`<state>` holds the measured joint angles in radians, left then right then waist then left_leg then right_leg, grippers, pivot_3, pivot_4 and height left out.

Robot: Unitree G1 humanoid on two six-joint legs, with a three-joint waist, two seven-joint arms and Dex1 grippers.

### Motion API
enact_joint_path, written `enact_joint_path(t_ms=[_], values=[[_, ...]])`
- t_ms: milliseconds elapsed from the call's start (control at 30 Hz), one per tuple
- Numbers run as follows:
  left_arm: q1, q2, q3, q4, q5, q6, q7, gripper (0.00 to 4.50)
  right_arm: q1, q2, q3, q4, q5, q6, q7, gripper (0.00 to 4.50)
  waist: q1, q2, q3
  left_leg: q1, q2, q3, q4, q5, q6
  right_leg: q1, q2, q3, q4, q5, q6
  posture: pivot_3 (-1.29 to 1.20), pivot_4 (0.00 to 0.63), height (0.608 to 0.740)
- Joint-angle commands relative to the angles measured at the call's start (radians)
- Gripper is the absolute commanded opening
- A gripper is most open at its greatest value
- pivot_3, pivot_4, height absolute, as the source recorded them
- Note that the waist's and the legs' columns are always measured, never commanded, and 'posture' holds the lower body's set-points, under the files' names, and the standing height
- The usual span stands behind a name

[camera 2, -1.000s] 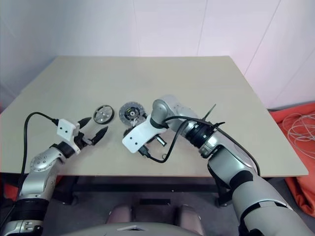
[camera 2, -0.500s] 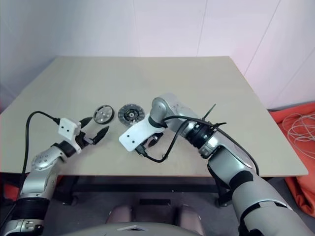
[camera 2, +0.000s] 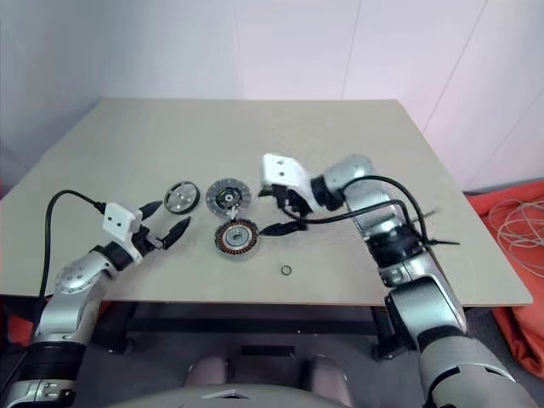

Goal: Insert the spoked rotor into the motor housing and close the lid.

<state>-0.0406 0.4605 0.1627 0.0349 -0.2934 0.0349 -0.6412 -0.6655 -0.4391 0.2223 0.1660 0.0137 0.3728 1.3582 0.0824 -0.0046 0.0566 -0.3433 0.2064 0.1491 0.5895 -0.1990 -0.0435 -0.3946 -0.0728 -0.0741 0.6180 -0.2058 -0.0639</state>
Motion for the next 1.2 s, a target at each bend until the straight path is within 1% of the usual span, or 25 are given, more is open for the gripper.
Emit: enact_joint_path(t_ms=[33,67,133,267,400,467,567,800,900,967,1033,1133,1167,1200], values=[[0.013,0.022,0.025,-0.049,-0.018,0.007,-0.011,4.50,0.133,-0.042,-0.043,-0.067,0.091,-0.062,0.015,4.48,0.006,0.001,0.000,0.000,0.000,0.000,0.000,0.000,0.000,0.000,0.000,0.000,-0.001,-0.001,0.002,0.00,0.000,0.740],[0.014,0.024,0.026,-0.051,-0.019,0.009,-0.012,4.50,0.166,-0.060,-0.033,-0.080,0.092,-0.068,0.020,4.48,0.009,0.001,0.001,0.000,0.000,0.000,-0.001,0.000,0.000,0.000,0.000,0.000,-0.001,-0.004,0.006,0.00,0.000,0.740],[0.015,0.026,0.027,-0.053,-0.020,0.012,-0.014,4.50,0.203,-0.079,-0.015,-0.097,0.093,-0.068,0.019,4.48,0.008,0.003,0.002,-0.001,0.000,0.001,-0.001,0.000,0.000,-0.002,0.000,0.000,-0.001,-0.004,0.006,0.00,0.000,0.740],[0.012,0.025,0.026,-0.055,-0.019,0.013,-0.016,4.50,0.226,-0.092,0.025,-0.095,0.091,-0.105,0.029,4.48,0.007,0.004,0.002,0.000,0.000,0.001,-0.001,0.000,0.000,0.001,0.000,0.000,0.000,-0.004,0.007,0.00,0.000,0.740],[0.010,0.025,0.027,-0.051,-0.017,0.010,-0.017,4.50,0.222,-0.095,0.057,-0.061,0.093,-0.134,0.050,4.48,0.012,0.004,0.002,0.005,0.000,0.001,-0.001,0.000,0.000,0.005,0.000,0.000,-0.004,-0.005,0.008,0.00,0.000,0.740],[0.009,0.025,0.028,-0.048,-0.016,0.008,-0.017,4.50,0.217,-0.096,0.078,-0.031,0.070,-0.183,0.045,4.48,0.013,0.004,0.002,0.006,0.000,0.000,-0.001,0.000,0.000,0.006,0.000,-0.001,-0.006,-0.004,0.008,0.00,0.000,0.740],[0.009,0.023,0.029,-0.046,-0.014,0.004,-0.014,4.50,0.195,-0.089,0.107,0.025,0.052,-0.199,0.038,4.48,0.013,0.004,0.002,0.006,0.000,0.000,-0.001,0.000,0.001,0.008,0.000,-0.001,-0.009,-0.004,0.008,0.00,0.000,0.740],[0.009,0.021,0.033,-0.038,-0.012,-0.007,-0.009,4.50,0.163,-0.083,0.145,0.170,0.015,-0.273,0.031,4.48,0.012,0.004,0.002,0.006,0.000,0.000,-0.005,-0.001,0.001,0.007,0.000,-0.002,-0.009,-0.004,0.008,0.00,0.000,0.740],[0.010,0.022,0.035,-0.034,-0.011,-0.013,-0.010,4.50,0.162,-0.093,0.157,0.219,0.001,-0.302,0.041,3.84,0.013,0.004,0.002,0.005,0.000,0.001,-0.006,-0.001,0.001,0.008,0.000,-0.002,-0.009,-0.004,0.007,0.00,0.000,0.740],[0.009,0.023,0.036,-0.031,-0.011,-0.015,-0.010,4.50,0.162,-0.096,0.161,0.233,-0.001,-0.303,0.043,3.24,0.015,0.003,0.001,0.006,-0.001,0.001,-0.006,-0.001,0.001,0.008,0.000,-0.002,-0.010,-0.004,0.008,0.00,0.000,0.740],[0.008,0.025,0.037,-0.028,-0.011,-0.017,-0.011,4.50,0.161,-0.094,0.162,0.239,-0.001,-0.294,0.040,2.47,0.015,0.003,0.001,0.006,-0.001,0.001,-0.006,-0.001,0.001,0.009,0.000,-0.002,-0.010,-0.004,0.007,0.00,0.000,0.740],[0.006,0.026,0.038,-0.024,-0.009,-0.021,-0.012,4.50,0.162,-0.094,0.168,0.243,-0.010,-0.310,0.032,1.56,0.015,0.003,0.001,0.006,-0.001,0.001,-0.007,-0.001,0.002,0.009,0.000,-0.002,-0.010,-0.004,0.007,0.00,0.000,0.740],[0.006,0.026,0.039,-0.023,-0.009,-0.021,-0.012,4.50,0.162,-0.096,0.170,0.245,-0.015,-0.320,0.028,1.15,0.014,0.003,0.001,0.006,-0.001,0.001,-0.007,-0.001,0.002,0.009,0.000,-0.002,-0.010,-0.004,0.007,0.00,0.000,0.740],[0.005,0.026,0.039,-0.022,-0.009,-0.022,-0.012,4.50,0.162,-0.097,0.171,0.247,-0.018,-0.327,0.026,0.84,0.014,0.003,0.001,0.006,-0.001,0.001,-0.007,-0.001,0.002,0.009,0.000,-0.002,-0.010,-0.004,0.007,0.00,0.000,0.740]])
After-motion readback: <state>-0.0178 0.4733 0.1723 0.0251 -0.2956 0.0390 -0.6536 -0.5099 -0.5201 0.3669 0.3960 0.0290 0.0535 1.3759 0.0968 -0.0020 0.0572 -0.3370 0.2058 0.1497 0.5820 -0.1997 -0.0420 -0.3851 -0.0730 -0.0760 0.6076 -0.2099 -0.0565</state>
